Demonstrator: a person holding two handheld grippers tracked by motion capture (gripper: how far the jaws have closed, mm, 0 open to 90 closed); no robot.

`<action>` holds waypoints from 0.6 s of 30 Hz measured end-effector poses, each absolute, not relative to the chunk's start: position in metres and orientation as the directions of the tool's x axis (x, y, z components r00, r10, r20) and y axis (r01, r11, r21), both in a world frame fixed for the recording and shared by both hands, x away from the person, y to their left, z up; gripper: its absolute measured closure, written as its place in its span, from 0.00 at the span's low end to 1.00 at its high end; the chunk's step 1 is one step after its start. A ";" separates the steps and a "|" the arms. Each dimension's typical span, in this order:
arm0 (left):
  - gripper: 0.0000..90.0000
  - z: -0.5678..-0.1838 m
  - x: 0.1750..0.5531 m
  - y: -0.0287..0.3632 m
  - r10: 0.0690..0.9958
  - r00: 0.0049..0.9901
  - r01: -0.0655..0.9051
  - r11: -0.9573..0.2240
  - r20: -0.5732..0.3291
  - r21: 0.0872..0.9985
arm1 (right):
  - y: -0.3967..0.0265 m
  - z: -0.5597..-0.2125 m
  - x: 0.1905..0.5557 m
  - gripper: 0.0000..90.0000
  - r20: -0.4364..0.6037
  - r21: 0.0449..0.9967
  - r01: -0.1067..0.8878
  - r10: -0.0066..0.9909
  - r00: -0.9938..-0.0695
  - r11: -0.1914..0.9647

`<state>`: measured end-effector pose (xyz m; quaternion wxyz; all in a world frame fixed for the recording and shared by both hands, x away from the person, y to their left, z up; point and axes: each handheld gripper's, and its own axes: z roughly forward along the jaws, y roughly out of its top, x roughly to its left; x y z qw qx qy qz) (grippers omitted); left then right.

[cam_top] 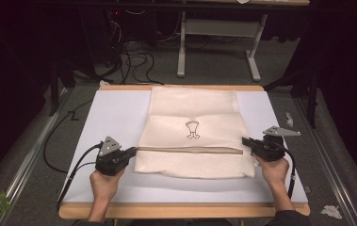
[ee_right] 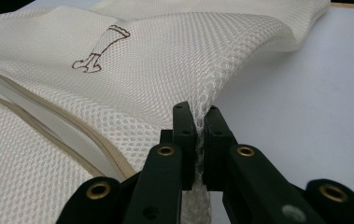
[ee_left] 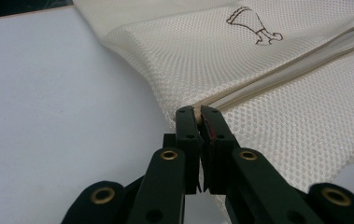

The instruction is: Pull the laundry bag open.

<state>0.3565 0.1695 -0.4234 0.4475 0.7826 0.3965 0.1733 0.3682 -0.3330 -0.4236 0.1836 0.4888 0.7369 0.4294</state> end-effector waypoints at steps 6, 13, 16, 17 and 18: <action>0.96 -0.426 0.358 0.171 0.775 0.625 0.479 -0.285 -0.094 0.830 | -0.331 -0.429 0.369 0.96 0.149 0.800 0.577 0.877 -0.457 0.165; 0.96 -0.432 0.359 0.168 0.775 0.627 0.501 -0.319 -0.083 0.804 | -0.331 -0.441 0.373 0.94 0.175 0.775 0.613 0.879 -0.443 0.155; 0.96 -0.437 0.361 0.166 0.779 0.622 0.515 -0.329 -0.081 0.792 | -0.330 -0.444 0.374 0.94 0.178 0.772 0.617 0.880 -0.441 0.153; 0.96 -0.438 0.361 0.166 0.779 0.621 0.519 -0.330 -0.084 0.789 | -0.329 -0.448 0.374 0.94 0.173 0.769 0.619 0.879 -0.443 0.161; 0.96 -0.438 0.361 0.166 0.779 0.621 0.519 -0.330 -0.084 0.789 | -0.329 -0.448 0.374 0.94 0.173 0.769 0.619 0.879 -0.443 0.161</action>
